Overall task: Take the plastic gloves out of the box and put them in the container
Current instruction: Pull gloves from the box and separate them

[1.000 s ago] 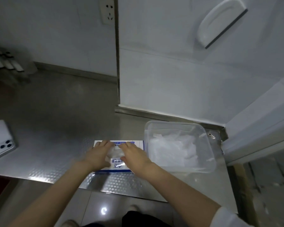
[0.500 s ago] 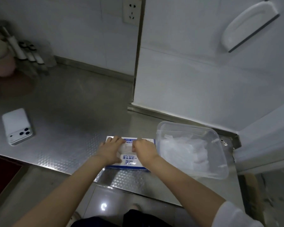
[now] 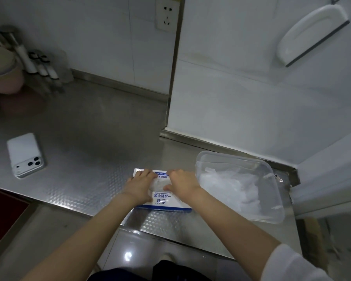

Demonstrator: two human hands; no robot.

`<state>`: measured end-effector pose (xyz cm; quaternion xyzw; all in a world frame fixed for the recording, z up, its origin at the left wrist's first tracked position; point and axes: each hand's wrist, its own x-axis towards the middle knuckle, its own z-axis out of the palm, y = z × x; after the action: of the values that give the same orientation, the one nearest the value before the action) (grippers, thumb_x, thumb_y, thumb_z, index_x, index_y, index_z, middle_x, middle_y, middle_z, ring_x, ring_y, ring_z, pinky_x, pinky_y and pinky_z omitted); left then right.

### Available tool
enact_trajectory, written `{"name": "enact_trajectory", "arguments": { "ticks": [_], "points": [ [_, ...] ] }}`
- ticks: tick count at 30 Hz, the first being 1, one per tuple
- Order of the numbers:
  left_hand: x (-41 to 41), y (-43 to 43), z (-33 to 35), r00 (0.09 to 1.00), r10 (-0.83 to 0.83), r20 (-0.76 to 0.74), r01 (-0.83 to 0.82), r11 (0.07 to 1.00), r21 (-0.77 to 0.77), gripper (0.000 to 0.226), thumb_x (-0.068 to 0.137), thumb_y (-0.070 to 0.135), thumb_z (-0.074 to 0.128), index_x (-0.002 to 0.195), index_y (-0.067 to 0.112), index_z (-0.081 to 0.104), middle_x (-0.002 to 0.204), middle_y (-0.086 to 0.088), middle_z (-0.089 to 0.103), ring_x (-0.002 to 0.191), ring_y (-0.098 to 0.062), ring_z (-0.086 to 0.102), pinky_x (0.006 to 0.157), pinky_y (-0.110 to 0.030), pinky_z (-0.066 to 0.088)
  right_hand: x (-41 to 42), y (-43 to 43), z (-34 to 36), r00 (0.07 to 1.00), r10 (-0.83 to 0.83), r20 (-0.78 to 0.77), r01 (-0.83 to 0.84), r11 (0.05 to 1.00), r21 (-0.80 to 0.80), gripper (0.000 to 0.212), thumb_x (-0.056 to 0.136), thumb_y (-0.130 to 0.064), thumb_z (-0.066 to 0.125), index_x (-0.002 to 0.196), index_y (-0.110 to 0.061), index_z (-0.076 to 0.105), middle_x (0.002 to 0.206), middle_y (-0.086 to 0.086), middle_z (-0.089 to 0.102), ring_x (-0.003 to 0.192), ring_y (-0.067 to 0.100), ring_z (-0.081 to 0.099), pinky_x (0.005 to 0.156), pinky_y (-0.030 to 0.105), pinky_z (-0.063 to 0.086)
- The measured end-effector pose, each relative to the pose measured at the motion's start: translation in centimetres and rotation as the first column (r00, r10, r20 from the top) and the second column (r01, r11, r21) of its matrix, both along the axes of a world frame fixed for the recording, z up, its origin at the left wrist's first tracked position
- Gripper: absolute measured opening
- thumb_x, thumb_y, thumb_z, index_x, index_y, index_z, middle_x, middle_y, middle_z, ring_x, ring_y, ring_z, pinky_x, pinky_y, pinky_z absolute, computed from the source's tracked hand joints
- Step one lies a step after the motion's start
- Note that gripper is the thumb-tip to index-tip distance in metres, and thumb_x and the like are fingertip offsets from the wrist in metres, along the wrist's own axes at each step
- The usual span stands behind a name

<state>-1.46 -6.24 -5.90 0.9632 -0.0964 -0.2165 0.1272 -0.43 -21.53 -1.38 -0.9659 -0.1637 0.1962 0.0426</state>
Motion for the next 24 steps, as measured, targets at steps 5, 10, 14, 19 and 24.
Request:
{"name": "enact_trajectory", "arguments": {
  "ticks": [5,10,14,19,24],
  "points": [
    [-0.2,0.1,0.1,1.0,-0.006,0.005,0.006,1.0,0.014,0.079,0.077,0.028,0.072,0.143,0.027,0.028,0.148,0.006,0.024,0.136,-0.017,0.025,0.109,-0.036,0.026,0.9,-0.7,0.4,0.998,-0.045,0.037,0.043,0.998,0.042,0.017,0.093,-0.008,0.053,0.106,-0.008,0.065,0.109,0.015,0.064,0.1,0.033,0.061,0.078,0.032,0.044],
    [-0.2,0.0,0.5,1.0,-0.008,-0.005,0.008,0.999,0.034,0.077,0.078,0.028,0.072,0.142,0.027,0.029,0.148,0.006,0.025,0.135,-0.018,0.026,0.108,-0.036,0.027,1.5,-2.4,2.3,0.981,-0.117,0.157,0.089,0.98,0.179,0.019,0.093,-0.003,0.05,0.095,-0.006,0.068,0.097,0.013,0.069,0.093,0.029,0.064,0.068,0.03,0.039],
    [-0.1,-0.2,0.6,1.0,-0.008,-0.009,0.008,0.999,0.042,0.077,0.078,0.028,0.072,0.142,0.026,0.029,0.148,0.005,0.025,0.136,-0.018,0.026,0.108,-0.037,0.028,2.6,-4.8,6.3,0.946,-0.22,0.237,0.135,0.935,0.329,0.018,0.092,-0.006,0.05,0.089,-0.006,0.068,0.092,0.014,0.07,0.087,0.029,0.064,0.073,0.031,0.046],
    [0.5,-0.4,1.3,0.997,-0.017,-0.072,0.019,0.999,0.028,0.072,0.079,0.028,0.069,0.14,0.023,0.032,0.144,0.002,0.032,0.132,-0.02,0.03,0.105,-0.034,0.035,3.1,-7.8,10.5,0.907,-0.285,0.309,0.142,0.9,0.412,0.017,0.09,-0.006,0.051,0.087,-0.005,0.068,0.086,0.012,0.07,0.08,0.028,0.064,0.072,0.032,0.049],
    [1.6,-1.4,5.1,0.981,0.173,-0.084,-0.192,0.891,-0.411,0.091,0.079,0.027,0.075,0.149,0.019,0.017,0.154,-0.003,0.021,0.139,-0.02,0.029,0.112,-0.033,0.029,1.9,-9.9,11.4,0.919,-0.268,0.289,0.154,0.919,0.362,0.014,0.09,-0.011,0.055,0.089,-0.007,0.068,0.088,0.011,0.069,0.084,0.027,0.062,0.076,0.035,0.049]
  ]
}}
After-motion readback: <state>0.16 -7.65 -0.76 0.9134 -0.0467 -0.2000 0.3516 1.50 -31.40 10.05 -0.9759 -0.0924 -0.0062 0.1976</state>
